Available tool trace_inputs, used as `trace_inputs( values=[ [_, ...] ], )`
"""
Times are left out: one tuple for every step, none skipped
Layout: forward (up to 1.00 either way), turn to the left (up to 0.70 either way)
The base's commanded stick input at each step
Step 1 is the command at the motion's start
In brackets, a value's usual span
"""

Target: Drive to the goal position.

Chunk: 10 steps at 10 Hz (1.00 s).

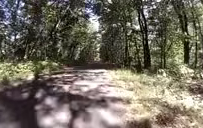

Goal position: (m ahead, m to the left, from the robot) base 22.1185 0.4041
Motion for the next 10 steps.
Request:
trace_inputs(
  values=[
    [0.45, 0.00],
    [0.45, 0.00],
    [0.45, 0.00],
    [0.45, 0.00],
    [0.45, 0.00],
    [0.45, 0.00],
    [0.45, 0.00],
    [0.45, 0.00],
    [0.45, 0.00],
    [0.45, 0.00]
  ],
)
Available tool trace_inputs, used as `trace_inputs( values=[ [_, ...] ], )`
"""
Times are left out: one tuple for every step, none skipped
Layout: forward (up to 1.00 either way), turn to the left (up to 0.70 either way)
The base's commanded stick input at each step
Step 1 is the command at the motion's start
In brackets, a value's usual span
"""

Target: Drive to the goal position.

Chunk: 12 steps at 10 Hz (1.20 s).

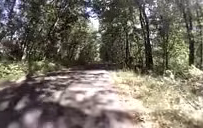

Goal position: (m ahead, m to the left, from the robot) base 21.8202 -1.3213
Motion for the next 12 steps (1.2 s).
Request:
trace_inputs(
  values=[
    [0.45, 0.00],
    [0.45, 0.00],
    [0.45, 0.00],
    [0.45, 0.00],
    [0.45, 0.00],
    [0.45, 0.00],
    [0.45, 0.00],
    [0.45, 0.00],
    [0.45, 0.00],
    [0.45, 0.00],
    [0.45, 0.00],
    [0.45, 0.00]
  ],
)
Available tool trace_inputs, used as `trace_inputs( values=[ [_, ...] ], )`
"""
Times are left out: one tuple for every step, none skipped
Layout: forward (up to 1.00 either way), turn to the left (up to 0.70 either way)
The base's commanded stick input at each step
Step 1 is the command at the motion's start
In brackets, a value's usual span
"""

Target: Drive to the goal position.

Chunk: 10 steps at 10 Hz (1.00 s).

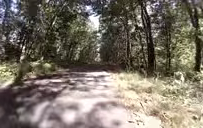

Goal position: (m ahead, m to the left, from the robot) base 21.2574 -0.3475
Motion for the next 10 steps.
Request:
trace_inputs(
  values=[
    [0.45, 0.00],
    [0.45, 0.00],
    [0.45, 0.00],
    [0.45, 0.00],
    [0.45, 0.00],
    [0.45, 0.00],
    [0.45, 0.00],
    [0.45, 0.00],
    [0.45, 0.00],
    [0.45, 0.00]
  ],
)
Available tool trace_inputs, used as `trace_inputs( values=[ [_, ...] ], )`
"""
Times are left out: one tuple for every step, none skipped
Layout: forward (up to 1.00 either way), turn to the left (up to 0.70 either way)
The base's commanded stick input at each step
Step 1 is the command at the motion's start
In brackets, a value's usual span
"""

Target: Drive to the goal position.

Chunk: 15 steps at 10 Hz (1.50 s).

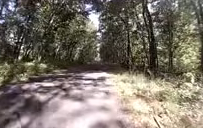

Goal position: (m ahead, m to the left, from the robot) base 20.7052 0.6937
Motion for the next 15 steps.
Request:
trace_inputs(
  values=[
    [0.45, 0.00],
    [0.45, 0.00],
    [0.45, 0.00],
    [0.45, 0.00],
    [0.45, 0.00],
    [0.45, 0.09],
    [0.45, 0.27],
    [0.45, 0.23],
    [0.45, 0.00],
    [0.45, 0.00],
    [0.45, 0.00],
    [0.45, 0.00],
    [0.45, 0.00],
    [0.45, 0.00],
    [0.45, 0.00]
  ],
)
